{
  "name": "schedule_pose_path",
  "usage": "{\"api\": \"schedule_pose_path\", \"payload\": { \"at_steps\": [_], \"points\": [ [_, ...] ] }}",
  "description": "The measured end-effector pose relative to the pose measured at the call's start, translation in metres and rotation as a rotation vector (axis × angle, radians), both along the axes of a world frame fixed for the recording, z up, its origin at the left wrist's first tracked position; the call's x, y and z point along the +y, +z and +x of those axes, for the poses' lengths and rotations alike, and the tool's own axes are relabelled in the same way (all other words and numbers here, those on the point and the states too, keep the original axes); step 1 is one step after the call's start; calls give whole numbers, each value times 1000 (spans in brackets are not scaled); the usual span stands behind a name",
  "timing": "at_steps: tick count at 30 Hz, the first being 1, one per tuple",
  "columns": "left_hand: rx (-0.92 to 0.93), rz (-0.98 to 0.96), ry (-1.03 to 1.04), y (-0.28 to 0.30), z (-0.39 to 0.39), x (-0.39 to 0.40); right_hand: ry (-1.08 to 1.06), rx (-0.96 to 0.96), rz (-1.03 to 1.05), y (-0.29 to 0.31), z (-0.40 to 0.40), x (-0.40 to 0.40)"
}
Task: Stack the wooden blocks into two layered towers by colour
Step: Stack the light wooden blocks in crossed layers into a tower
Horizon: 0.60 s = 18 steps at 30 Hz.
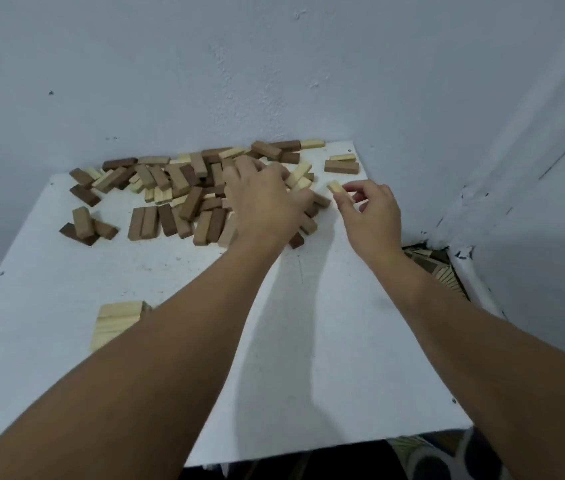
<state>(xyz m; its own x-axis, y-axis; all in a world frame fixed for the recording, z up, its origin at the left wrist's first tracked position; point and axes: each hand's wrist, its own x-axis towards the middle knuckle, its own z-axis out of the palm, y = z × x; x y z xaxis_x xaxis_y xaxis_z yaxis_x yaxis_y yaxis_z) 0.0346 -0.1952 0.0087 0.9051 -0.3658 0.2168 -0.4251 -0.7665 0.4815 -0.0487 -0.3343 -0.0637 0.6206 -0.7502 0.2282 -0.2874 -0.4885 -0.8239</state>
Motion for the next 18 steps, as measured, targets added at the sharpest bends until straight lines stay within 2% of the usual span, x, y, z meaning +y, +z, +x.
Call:
{"api": "schedule_pose_path", "payload": {
  "at_steps": [4, 8, 18],
  "points": [
    [51, -88, -5, -10, -58, 26, -6, 33, 2, -1, -49, 40],
    [158, -192, -24, -33, -98, 64, 17, 135, -91, 1, -81, 70],
    [203, -64, -84, -52, -118, 143, 226, 330, -150, -2, -116, 112]
  ]
}}
